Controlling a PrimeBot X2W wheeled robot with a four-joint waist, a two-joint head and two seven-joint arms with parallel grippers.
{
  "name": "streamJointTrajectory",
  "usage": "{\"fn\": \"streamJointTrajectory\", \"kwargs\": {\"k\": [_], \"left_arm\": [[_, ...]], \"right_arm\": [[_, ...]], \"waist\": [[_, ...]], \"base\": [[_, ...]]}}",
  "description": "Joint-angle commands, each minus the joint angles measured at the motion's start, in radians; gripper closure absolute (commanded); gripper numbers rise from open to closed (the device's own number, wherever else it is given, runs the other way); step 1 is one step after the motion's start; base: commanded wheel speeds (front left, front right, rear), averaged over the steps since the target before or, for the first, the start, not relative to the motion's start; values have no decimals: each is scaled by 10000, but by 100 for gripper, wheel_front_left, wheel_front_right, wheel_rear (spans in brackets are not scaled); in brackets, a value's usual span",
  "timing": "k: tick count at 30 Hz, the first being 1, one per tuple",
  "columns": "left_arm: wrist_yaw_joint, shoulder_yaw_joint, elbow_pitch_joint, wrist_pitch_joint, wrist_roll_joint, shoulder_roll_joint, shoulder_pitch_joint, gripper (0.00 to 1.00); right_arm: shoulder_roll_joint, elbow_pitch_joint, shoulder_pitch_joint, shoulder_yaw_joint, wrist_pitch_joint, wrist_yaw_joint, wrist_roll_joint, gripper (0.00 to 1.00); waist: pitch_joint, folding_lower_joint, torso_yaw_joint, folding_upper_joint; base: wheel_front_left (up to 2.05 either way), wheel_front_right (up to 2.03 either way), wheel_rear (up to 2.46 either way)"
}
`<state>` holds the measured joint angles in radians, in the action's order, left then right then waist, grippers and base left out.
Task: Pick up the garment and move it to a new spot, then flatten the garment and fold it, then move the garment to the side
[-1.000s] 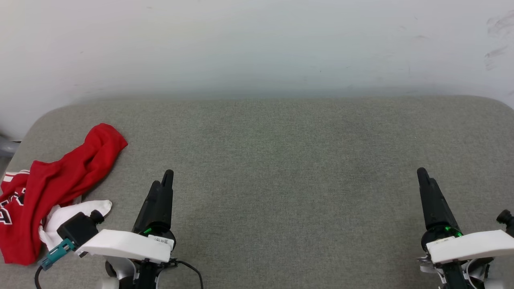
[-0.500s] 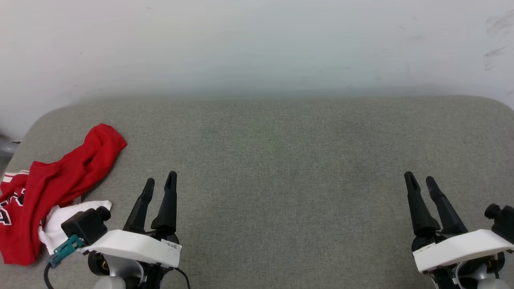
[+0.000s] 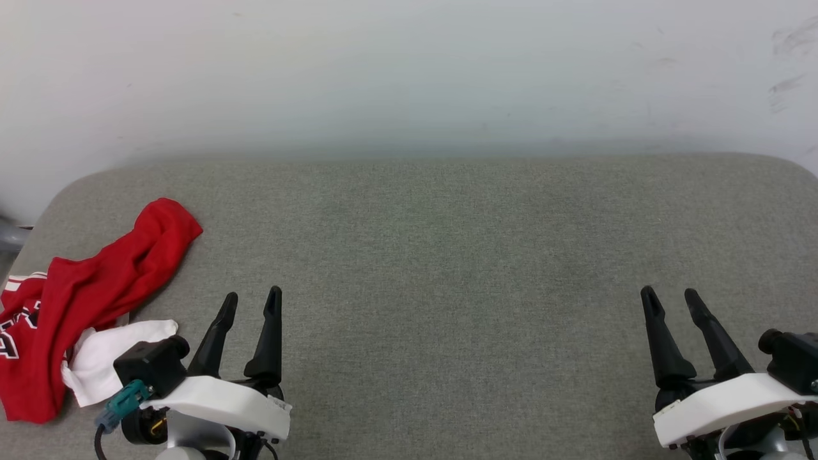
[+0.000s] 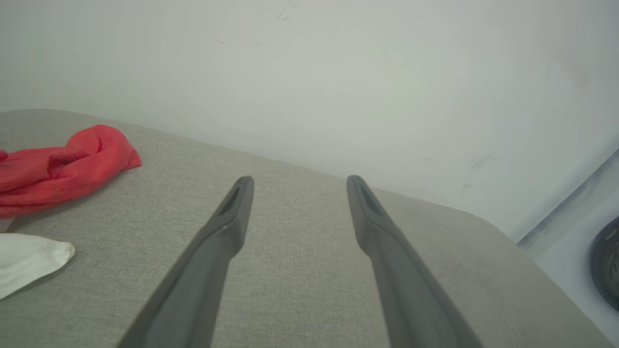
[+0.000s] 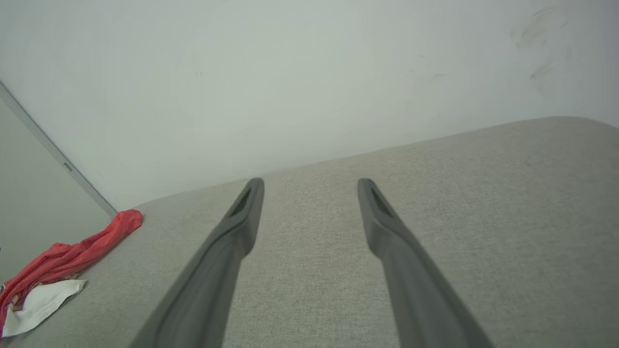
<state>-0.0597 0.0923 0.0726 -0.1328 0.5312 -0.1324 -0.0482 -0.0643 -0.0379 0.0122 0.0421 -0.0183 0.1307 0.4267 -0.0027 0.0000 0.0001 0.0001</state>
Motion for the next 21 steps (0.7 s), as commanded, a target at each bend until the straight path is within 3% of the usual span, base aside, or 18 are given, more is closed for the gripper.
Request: {"fn": "streamJointTrajectory", "kwargs": {"k": [1,21], "left_arm": [[81,82,-50,-113,-352,-123,2,0],[311,396,261,-627,-2105,-225,116,0]], "right_arm": [[13,-212,27,39,-39,0,-439,0],[138,-649,349,74,-74,0,-2670,0]], "waist": [[-5,0,4,-1],[-15,0,19,-1]], "base": [[0,0,0],[0,0,0]]}}
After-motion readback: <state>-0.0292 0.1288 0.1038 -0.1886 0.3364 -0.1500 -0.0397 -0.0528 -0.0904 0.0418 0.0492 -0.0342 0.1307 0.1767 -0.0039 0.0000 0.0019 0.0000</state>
